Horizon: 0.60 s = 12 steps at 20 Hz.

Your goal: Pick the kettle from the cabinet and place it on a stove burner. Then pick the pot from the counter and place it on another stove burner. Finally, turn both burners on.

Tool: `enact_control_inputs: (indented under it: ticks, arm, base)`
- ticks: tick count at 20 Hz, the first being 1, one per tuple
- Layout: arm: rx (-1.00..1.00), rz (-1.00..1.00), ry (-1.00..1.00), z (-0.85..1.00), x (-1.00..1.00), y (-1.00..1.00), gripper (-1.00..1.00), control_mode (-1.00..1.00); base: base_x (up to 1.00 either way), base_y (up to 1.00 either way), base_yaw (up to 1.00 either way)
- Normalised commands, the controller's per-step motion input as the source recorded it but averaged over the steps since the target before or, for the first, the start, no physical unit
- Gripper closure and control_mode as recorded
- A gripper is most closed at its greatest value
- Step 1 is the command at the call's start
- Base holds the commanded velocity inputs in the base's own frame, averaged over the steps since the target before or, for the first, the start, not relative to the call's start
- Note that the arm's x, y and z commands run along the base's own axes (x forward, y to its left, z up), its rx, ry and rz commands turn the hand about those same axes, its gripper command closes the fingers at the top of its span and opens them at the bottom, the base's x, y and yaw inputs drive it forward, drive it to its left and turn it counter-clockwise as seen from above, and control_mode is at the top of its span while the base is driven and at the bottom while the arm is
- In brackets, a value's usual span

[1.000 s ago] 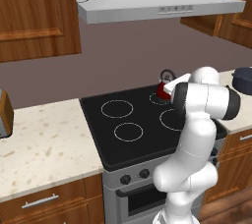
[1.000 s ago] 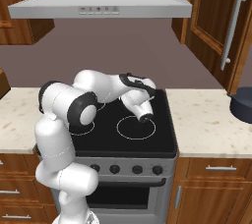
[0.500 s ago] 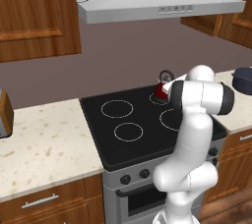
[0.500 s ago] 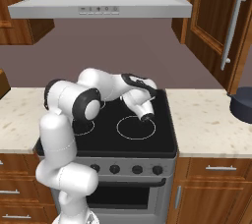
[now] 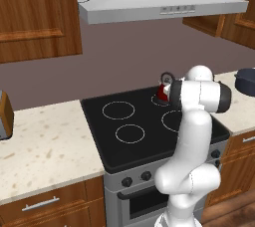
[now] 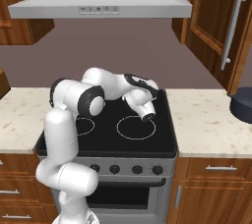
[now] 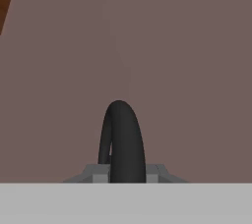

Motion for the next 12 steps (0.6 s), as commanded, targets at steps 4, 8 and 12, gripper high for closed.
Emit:
enact_control_inputs:
  ticks: [4,8,12]
  arm:
    - [0.0,0.0,0.0,-0.12,0.19,-0.03,1.0,-1.0]
    - [0.0,0.0,0.0,-0.13,0.2,-0.02,1.0,-1.0]
    - [0.0,0.0,0.0,-0.13,0.18,0.0,1.0,-1.0]
  base:
    - [0.0,0.0,0.0]
    - [0.0,0.0,0.0]
    - [0.0,0.0,0.0]
